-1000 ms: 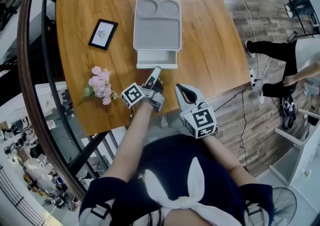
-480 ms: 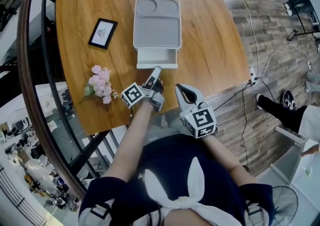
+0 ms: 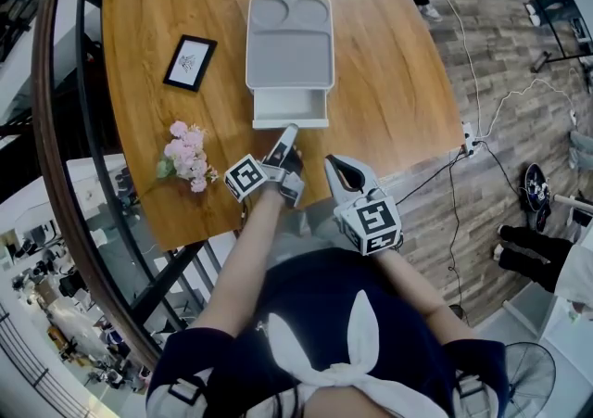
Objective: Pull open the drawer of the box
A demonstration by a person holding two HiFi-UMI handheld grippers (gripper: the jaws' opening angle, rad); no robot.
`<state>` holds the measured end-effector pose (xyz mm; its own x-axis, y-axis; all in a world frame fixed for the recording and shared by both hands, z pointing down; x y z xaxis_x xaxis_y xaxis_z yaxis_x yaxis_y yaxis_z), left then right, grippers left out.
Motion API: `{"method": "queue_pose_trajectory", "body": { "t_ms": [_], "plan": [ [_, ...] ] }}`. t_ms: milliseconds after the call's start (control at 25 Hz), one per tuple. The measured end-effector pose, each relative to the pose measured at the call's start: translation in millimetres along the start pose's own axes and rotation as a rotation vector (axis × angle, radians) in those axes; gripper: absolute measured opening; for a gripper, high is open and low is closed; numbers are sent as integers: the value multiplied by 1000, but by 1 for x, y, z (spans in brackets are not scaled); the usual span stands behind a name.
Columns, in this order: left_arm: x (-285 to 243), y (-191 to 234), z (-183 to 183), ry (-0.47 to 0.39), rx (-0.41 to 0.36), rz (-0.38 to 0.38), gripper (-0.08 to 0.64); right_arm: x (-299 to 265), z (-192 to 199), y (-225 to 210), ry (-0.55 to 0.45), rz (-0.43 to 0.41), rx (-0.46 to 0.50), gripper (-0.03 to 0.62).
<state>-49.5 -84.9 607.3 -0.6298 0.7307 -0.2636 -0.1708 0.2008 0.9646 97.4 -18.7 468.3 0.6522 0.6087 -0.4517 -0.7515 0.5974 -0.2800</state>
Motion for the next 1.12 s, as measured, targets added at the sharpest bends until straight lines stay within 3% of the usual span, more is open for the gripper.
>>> {"method": "queue_pose_trajectory", "body": {
  "t_ms": [1120],
  "plan": [
    [22,5,14,1,2,-4,163,9,9,11,-5,0,-3,-2]
  ]
}}
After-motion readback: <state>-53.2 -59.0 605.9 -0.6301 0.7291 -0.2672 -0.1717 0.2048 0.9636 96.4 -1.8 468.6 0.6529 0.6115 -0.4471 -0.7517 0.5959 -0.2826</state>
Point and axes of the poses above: the fingertips, and each gripper's own axes: x backward along the fingers, y to its left, z out of its underside, the point moved 7 cm from there along x, backward along the fingers, and after that the axes turned 9 degrees about -z, right-handed, at the moved point
